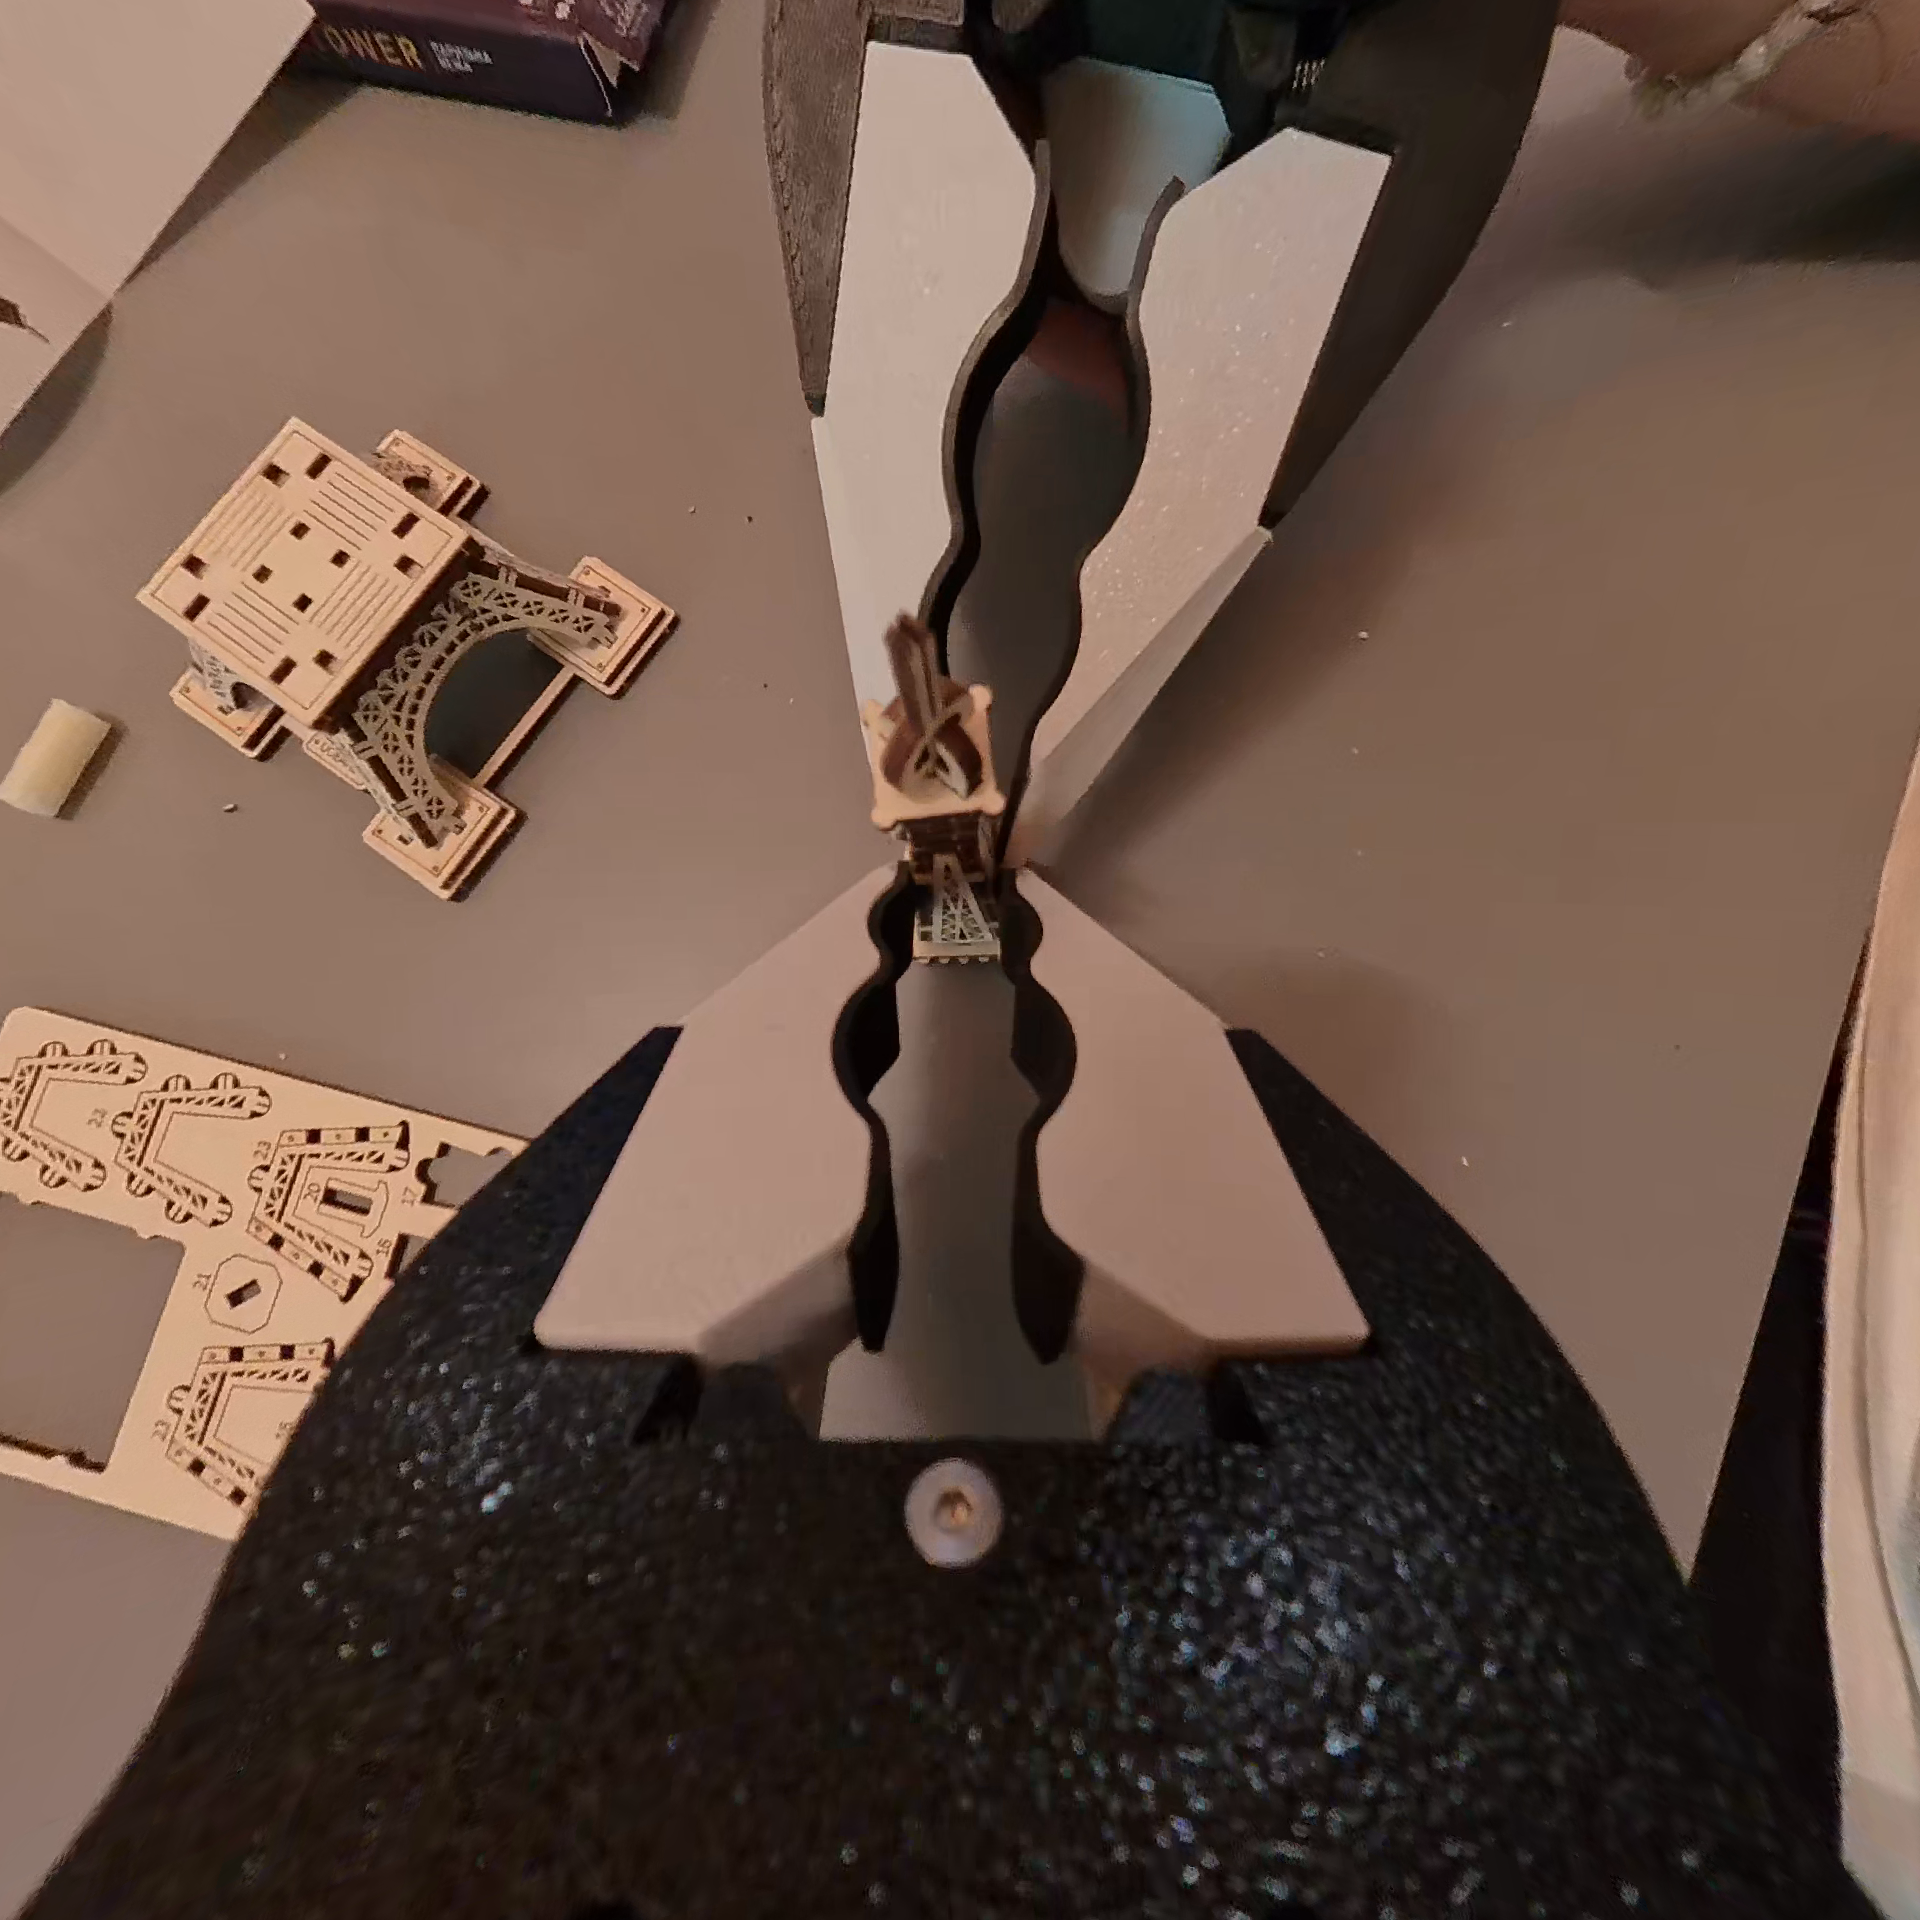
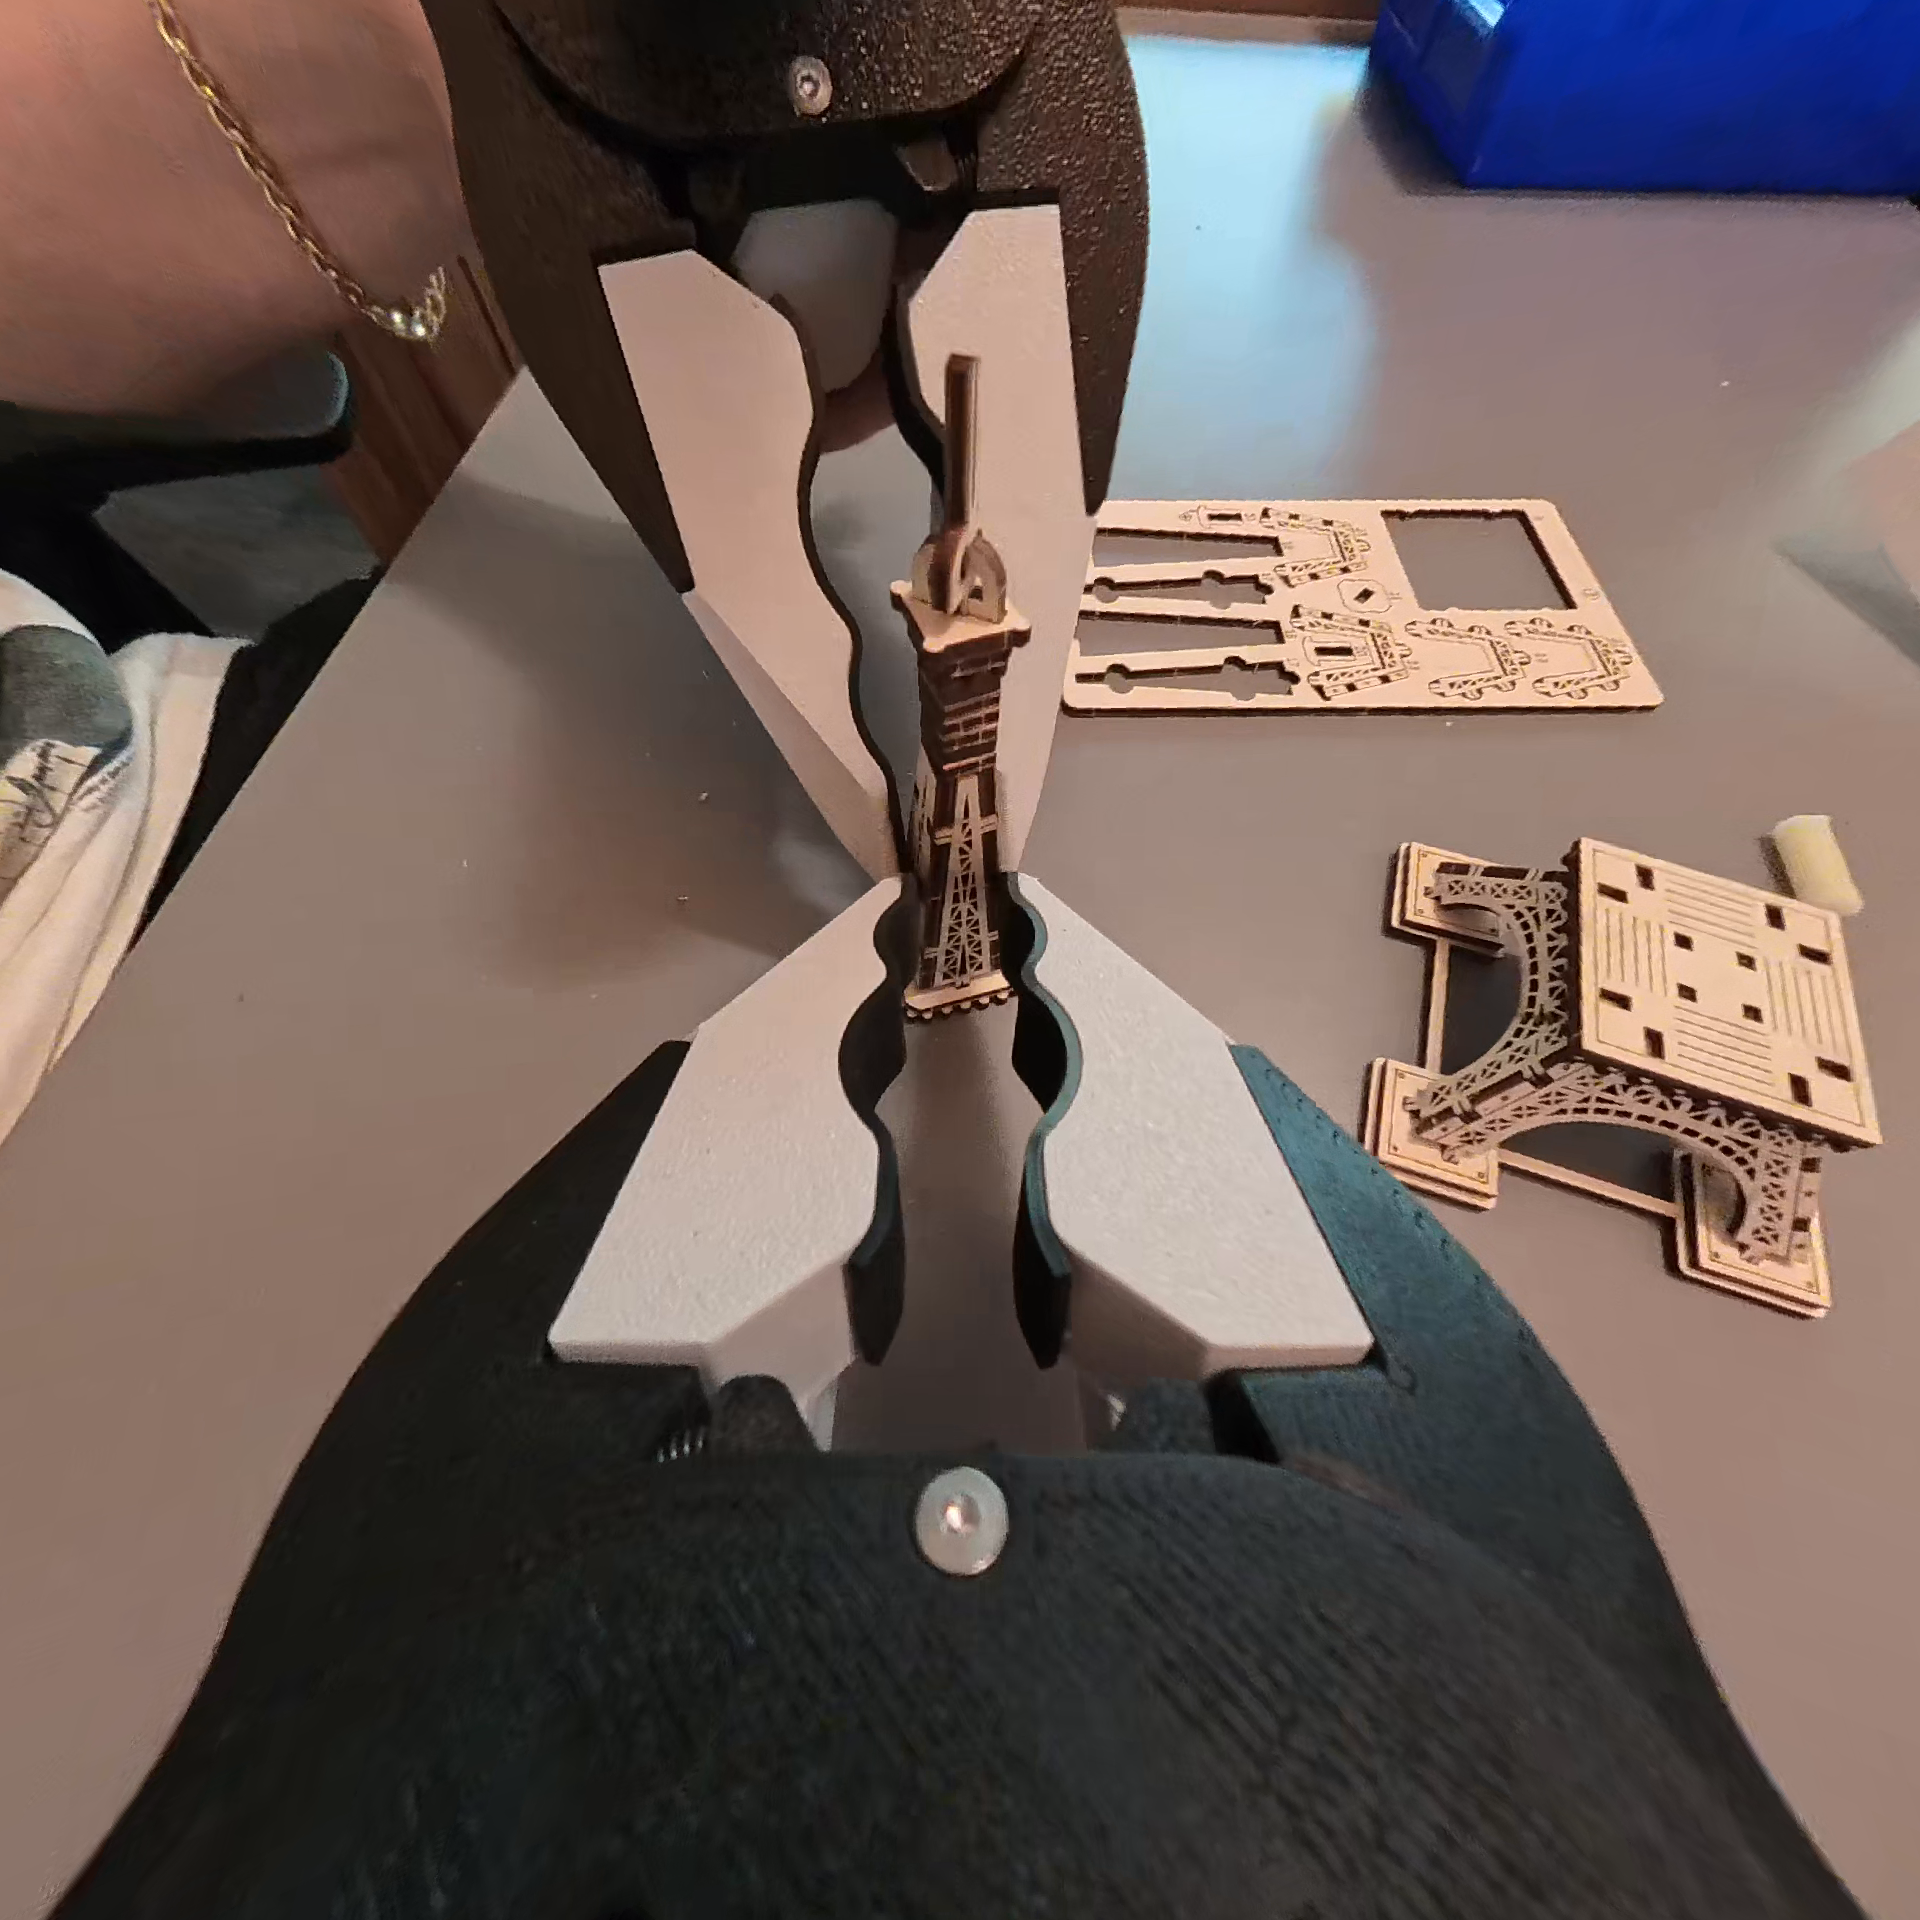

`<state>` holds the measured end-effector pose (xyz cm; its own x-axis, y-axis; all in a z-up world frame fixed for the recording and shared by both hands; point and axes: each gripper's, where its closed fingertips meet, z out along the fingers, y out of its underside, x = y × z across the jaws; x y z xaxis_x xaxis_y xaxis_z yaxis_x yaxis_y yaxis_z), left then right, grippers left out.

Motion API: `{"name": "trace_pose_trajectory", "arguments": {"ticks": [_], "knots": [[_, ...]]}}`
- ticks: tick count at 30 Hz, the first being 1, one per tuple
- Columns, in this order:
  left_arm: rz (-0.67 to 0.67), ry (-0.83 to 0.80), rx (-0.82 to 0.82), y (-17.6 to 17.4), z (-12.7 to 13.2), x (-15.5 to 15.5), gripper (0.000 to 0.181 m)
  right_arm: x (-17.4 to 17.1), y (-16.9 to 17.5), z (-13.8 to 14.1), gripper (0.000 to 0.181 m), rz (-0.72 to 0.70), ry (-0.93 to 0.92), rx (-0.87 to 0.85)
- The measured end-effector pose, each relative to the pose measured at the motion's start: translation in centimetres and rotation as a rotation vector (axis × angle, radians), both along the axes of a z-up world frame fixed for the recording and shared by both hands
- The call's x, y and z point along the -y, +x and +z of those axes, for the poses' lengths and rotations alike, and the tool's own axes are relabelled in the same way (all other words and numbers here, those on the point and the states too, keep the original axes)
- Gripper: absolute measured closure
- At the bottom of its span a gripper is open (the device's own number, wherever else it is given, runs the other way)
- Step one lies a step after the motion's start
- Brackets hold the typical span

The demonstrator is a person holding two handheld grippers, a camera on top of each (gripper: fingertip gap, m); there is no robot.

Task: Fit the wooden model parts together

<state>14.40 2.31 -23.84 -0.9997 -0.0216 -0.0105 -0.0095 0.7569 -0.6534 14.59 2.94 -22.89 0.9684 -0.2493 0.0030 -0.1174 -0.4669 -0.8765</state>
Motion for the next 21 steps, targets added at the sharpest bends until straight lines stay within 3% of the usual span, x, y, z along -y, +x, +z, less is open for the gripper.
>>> {"name": "trace_pose_trajectory", "arguments": {"ticks": [14,21], "knots": [[0.071,0.269,0.011,0.04,-0.29,-0.18,0.167,0.09,-0.11,-0.3,0.168,0.055,-0.011,-0.024],[0.112,0.255,0.055,0.05,-0.32,-0.15,0.166,0.12,-0.13,-0.34,0.167,0.052,-0.021,0.005]]}}
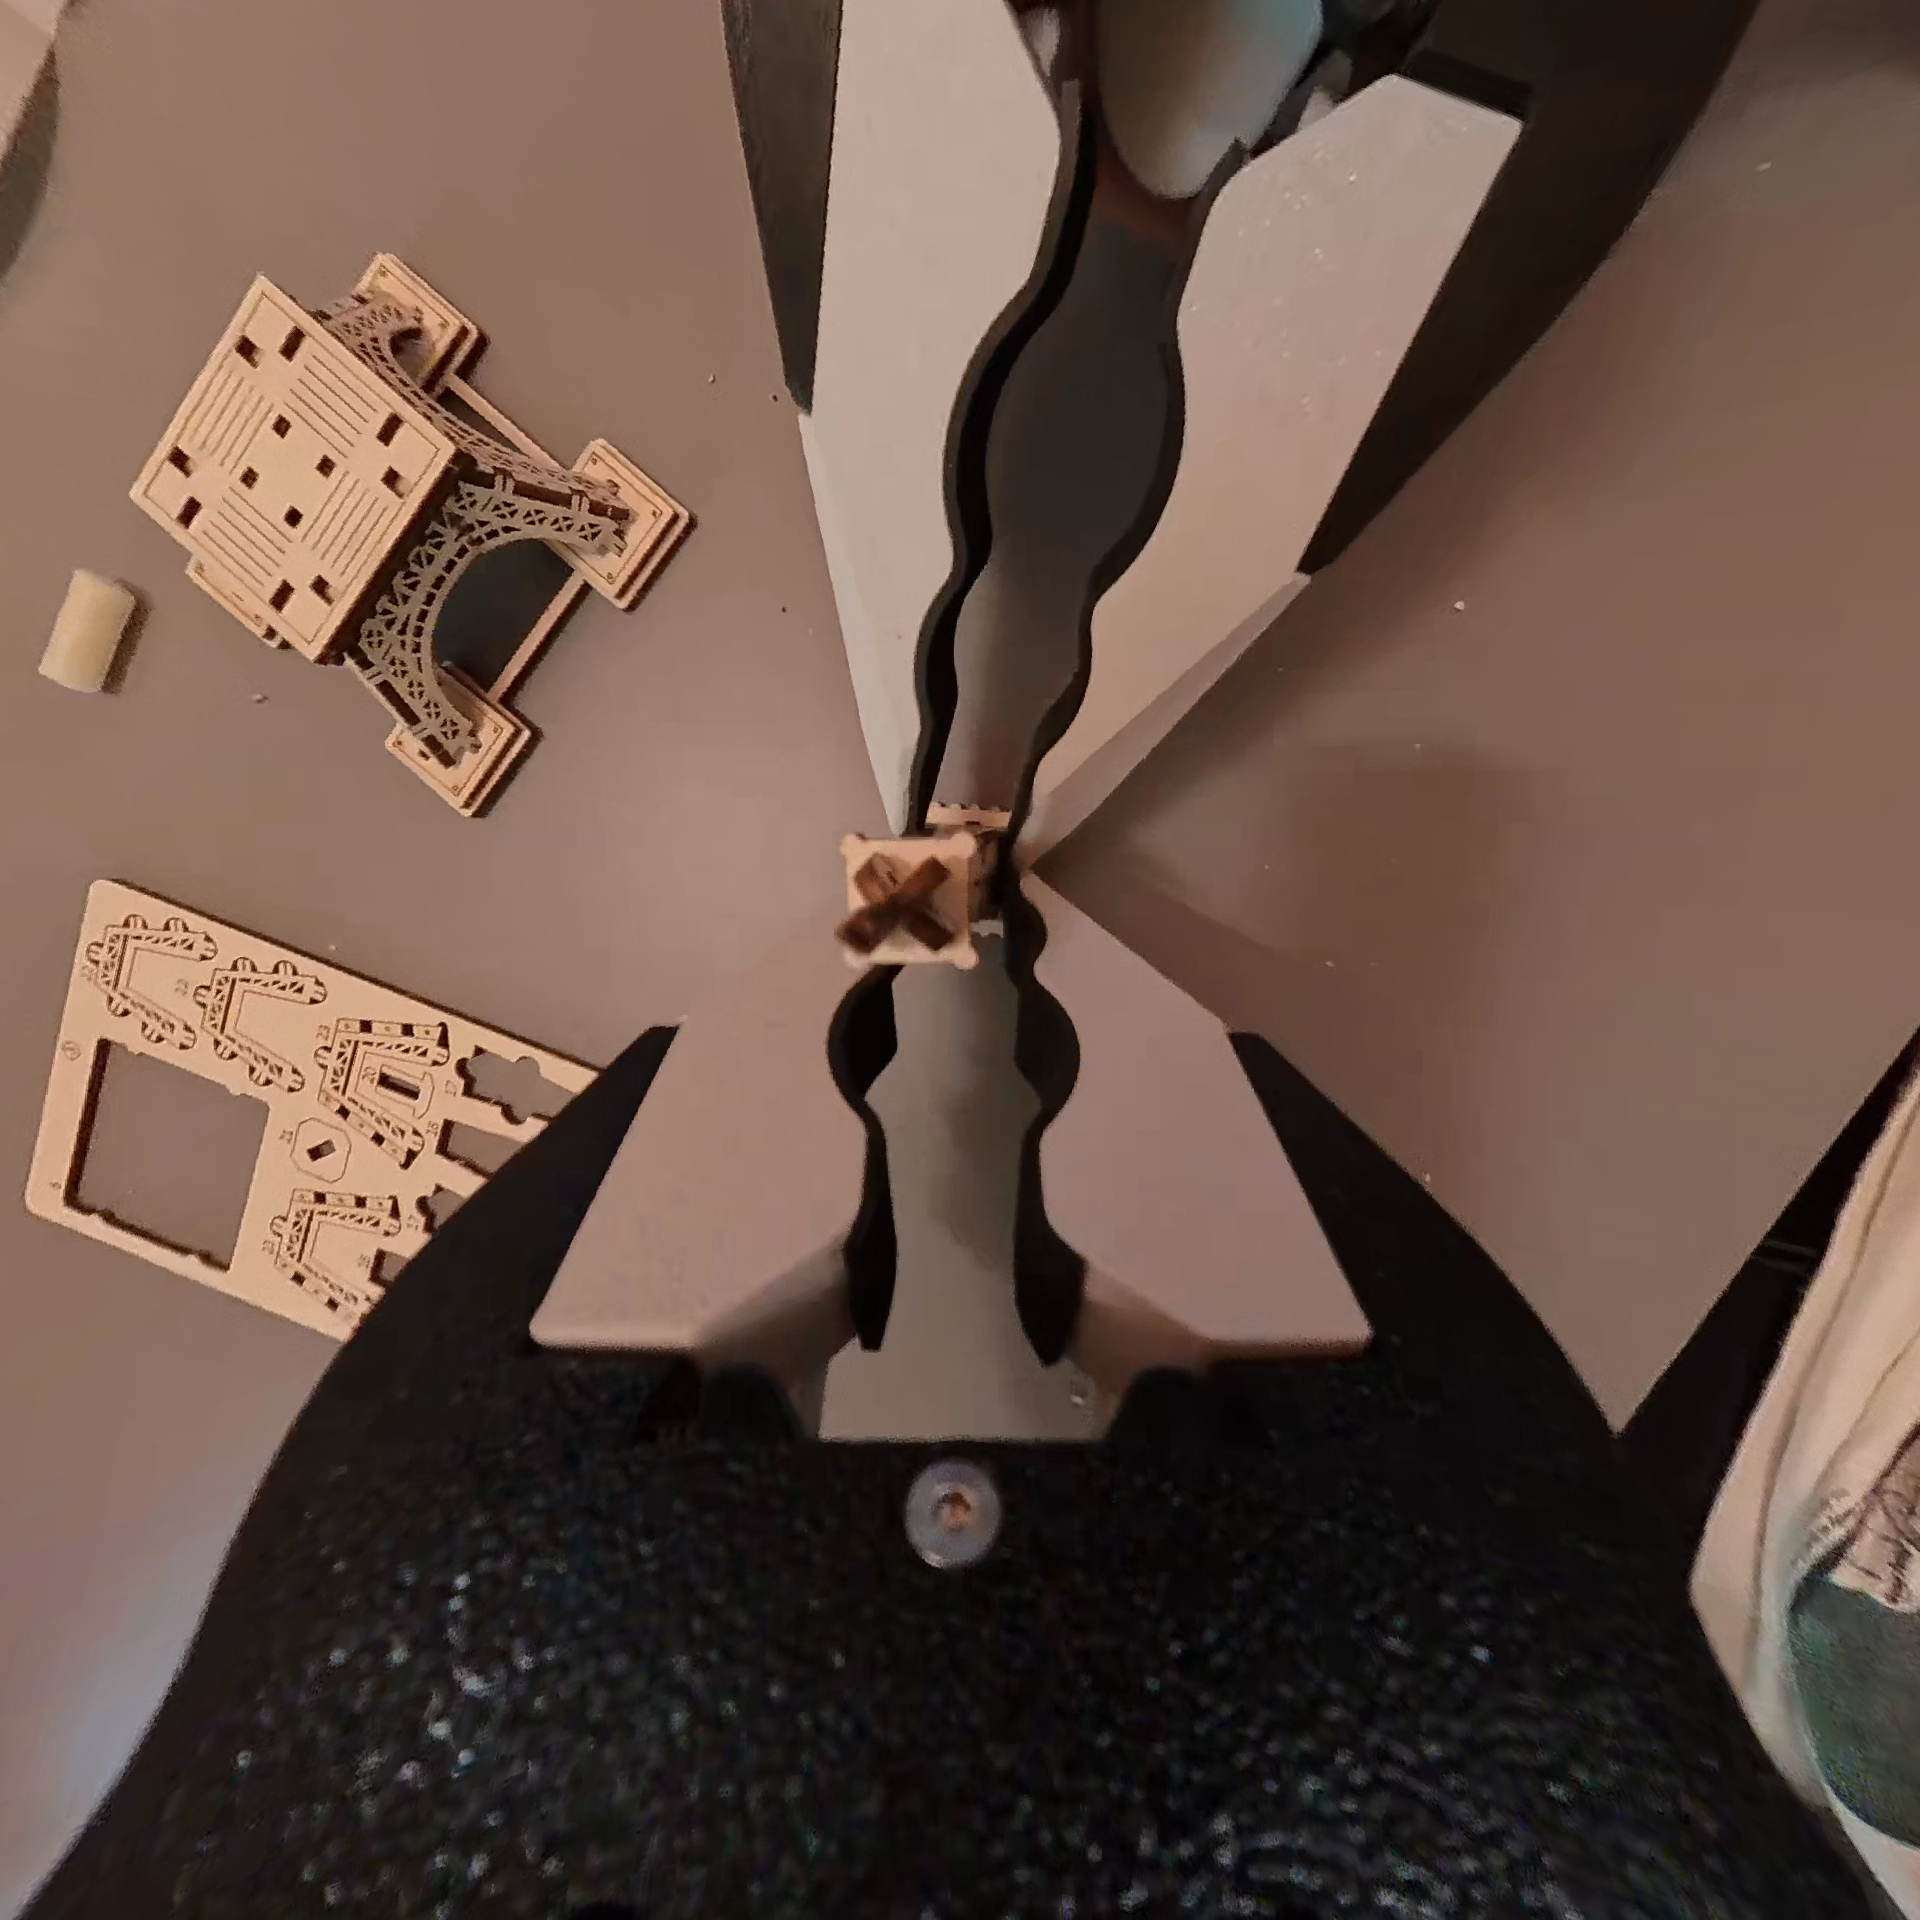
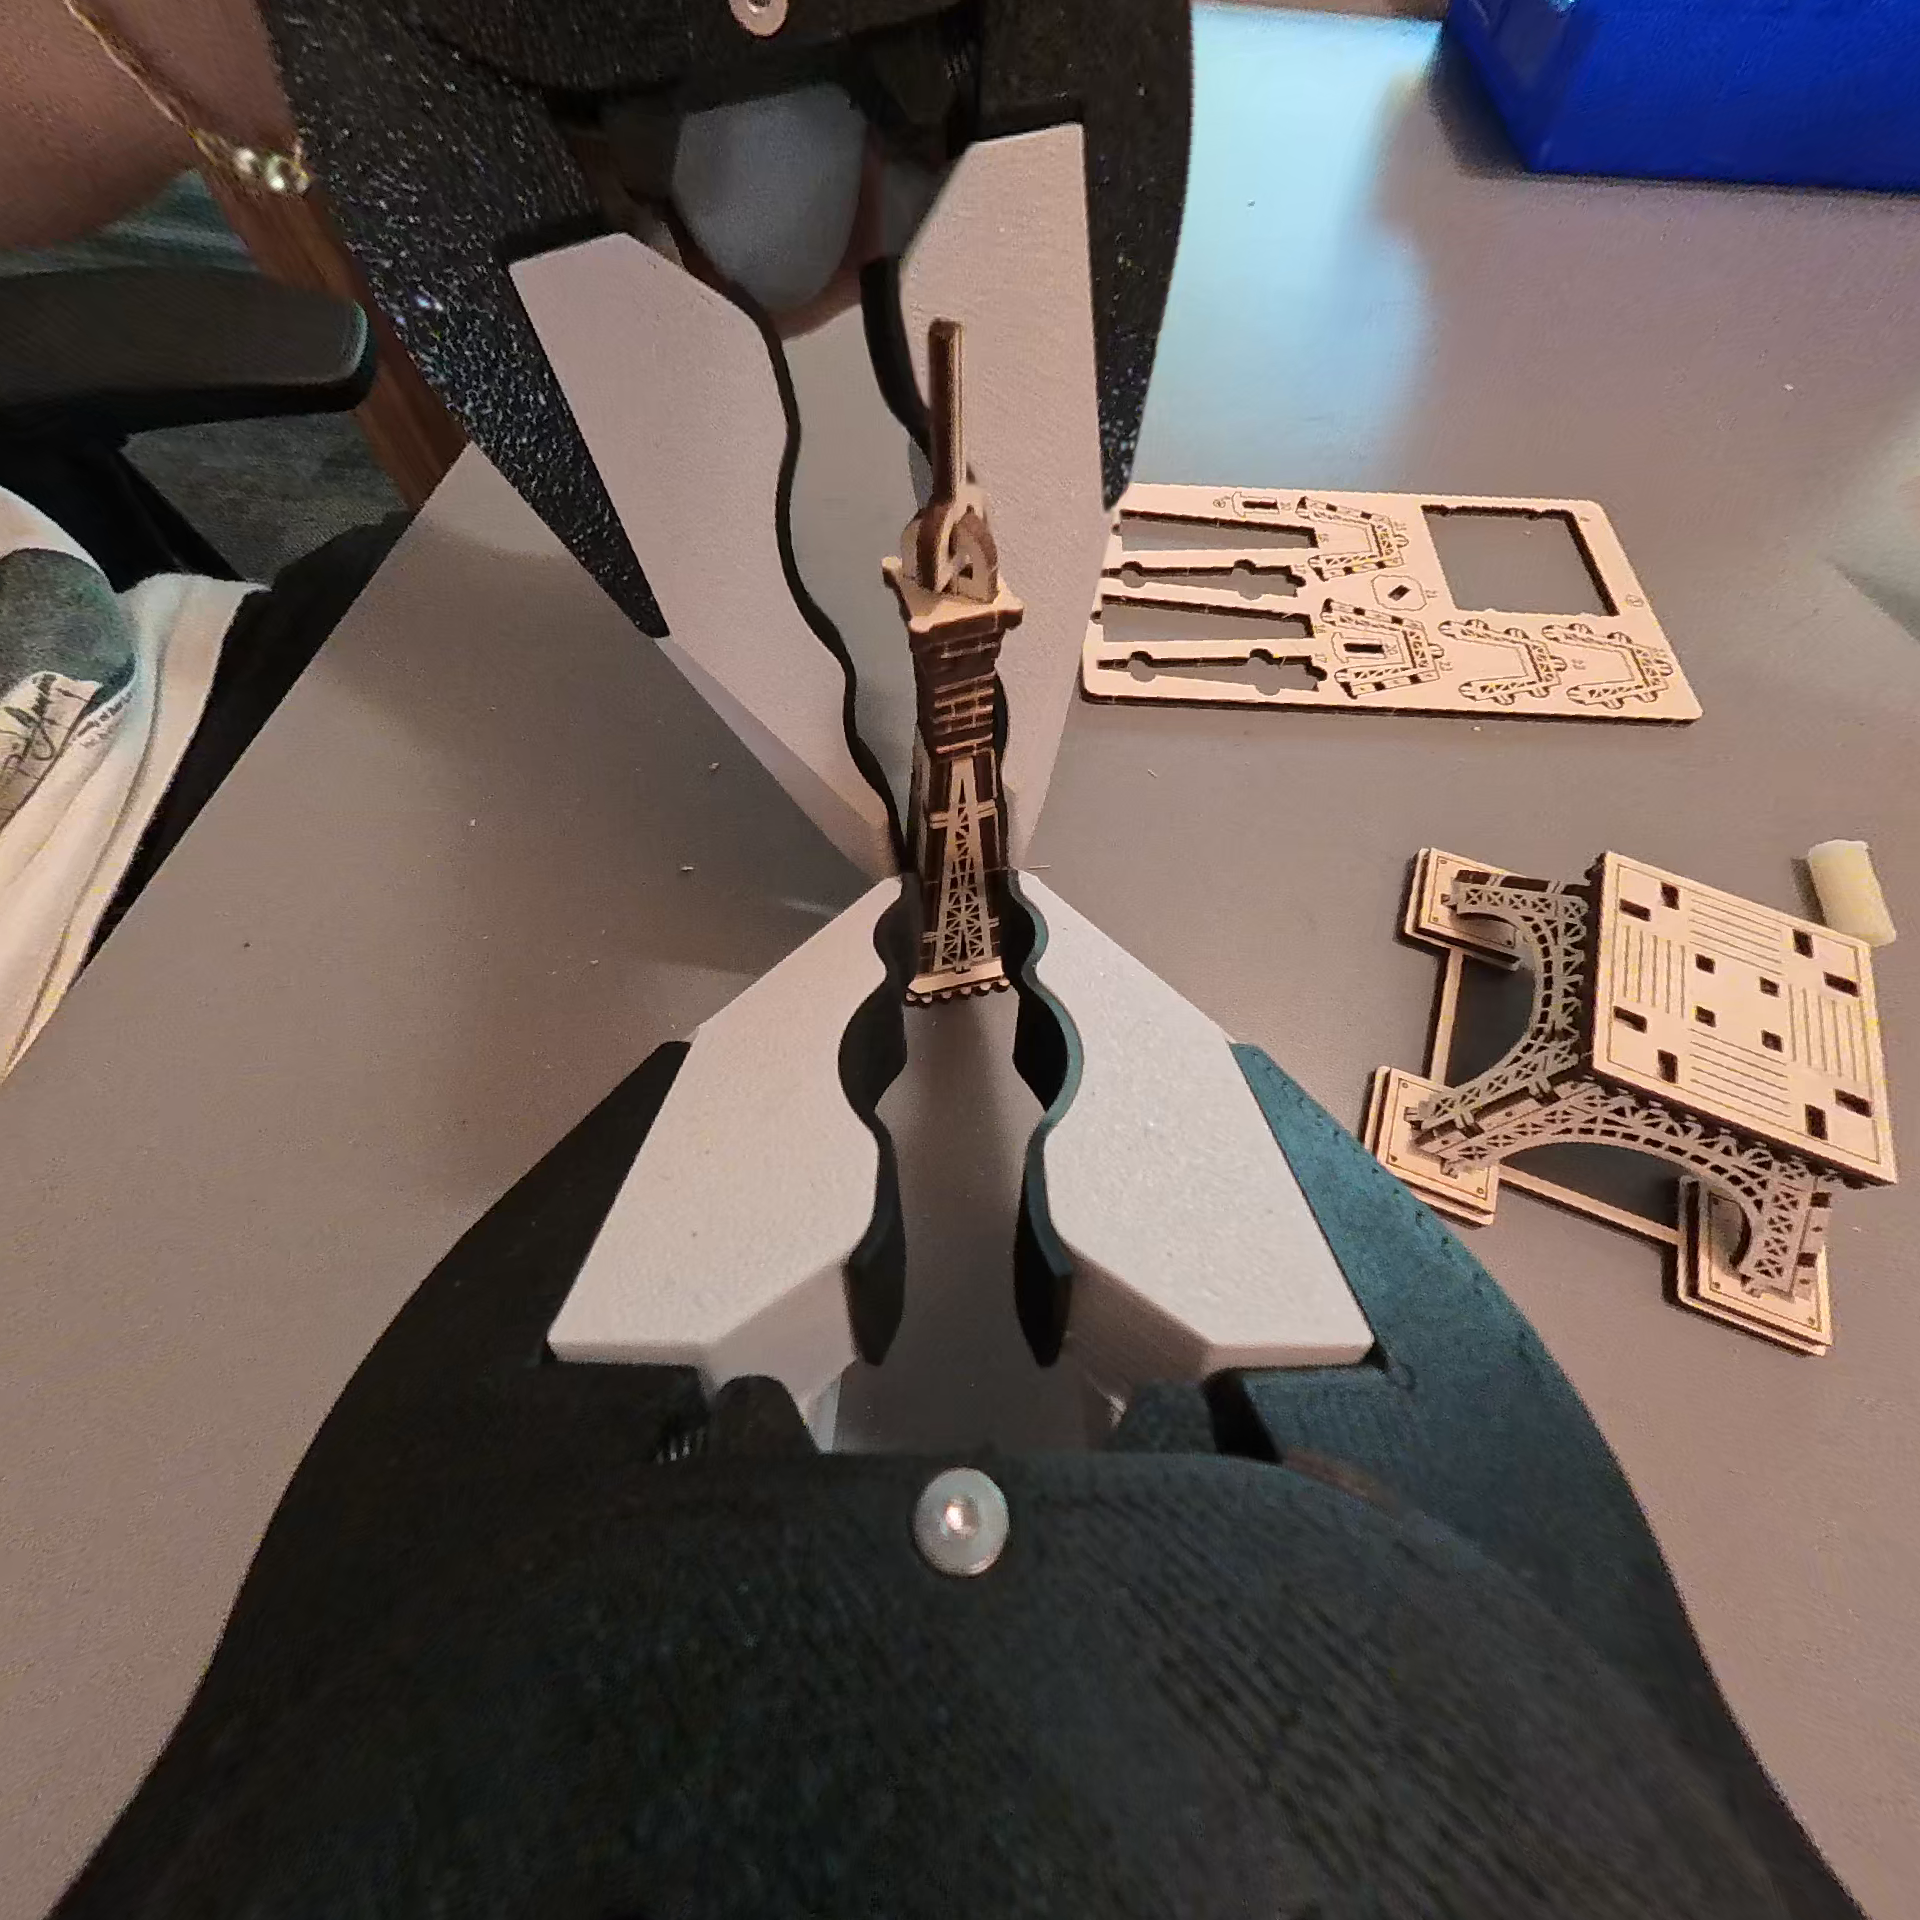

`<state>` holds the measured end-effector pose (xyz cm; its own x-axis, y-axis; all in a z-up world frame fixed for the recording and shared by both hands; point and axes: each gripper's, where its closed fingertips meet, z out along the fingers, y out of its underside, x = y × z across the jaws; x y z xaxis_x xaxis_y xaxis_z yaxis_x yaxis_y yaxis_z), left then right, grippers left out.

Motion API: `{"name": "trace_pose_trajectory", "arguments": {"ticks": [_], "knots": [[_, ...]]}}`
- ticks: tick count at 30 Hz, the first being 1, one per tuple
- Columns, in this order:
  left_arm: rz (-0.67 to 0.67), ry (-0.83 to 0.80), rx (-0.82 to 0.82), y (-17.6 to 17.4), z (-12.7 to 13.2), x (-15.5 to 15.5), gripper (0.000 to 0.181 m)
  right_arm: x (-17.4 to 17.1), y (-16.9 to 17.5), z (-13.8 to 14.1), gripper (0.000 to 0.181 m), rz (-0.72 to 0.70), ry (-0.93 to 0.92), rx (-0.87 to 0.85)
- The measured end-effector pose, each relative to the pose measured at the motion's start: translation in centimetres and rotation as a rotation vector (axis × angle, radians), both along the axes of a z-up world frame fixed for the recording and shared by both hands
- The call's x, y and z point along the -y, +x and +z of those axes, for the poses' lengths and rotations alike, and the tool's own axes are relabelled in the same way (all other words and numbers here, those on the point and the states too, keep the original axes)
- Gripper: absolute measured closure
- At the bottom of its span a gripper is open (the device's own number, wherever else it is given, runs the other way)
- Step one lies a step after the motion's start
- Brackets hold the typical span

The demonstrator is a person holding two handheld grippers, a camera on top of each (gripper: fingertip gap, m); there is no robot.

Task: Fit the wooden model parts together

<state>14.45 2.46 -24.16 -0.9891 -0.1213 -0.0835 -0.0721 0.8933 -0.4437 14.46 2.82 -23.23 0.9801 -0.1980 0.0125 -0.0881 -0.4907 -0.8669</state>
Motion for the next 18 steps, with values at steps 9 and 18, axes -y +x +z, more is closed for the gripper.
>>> {"name": "trace_pose_trajectory", "arguments": {"ticks": [9,18], "knots": [[0.131,-0.306,-0.025,-0.3,-1.1,-0.1,0.152,0.1,0.2,0.1,0.168,-0.007,0.009,-0.015],[0.131,-0.435,-0.067,-0.1,-1.5,0.3,0.164,0.4,0.3,0.5,0.157,-0.024,0.023,0.014]]}}
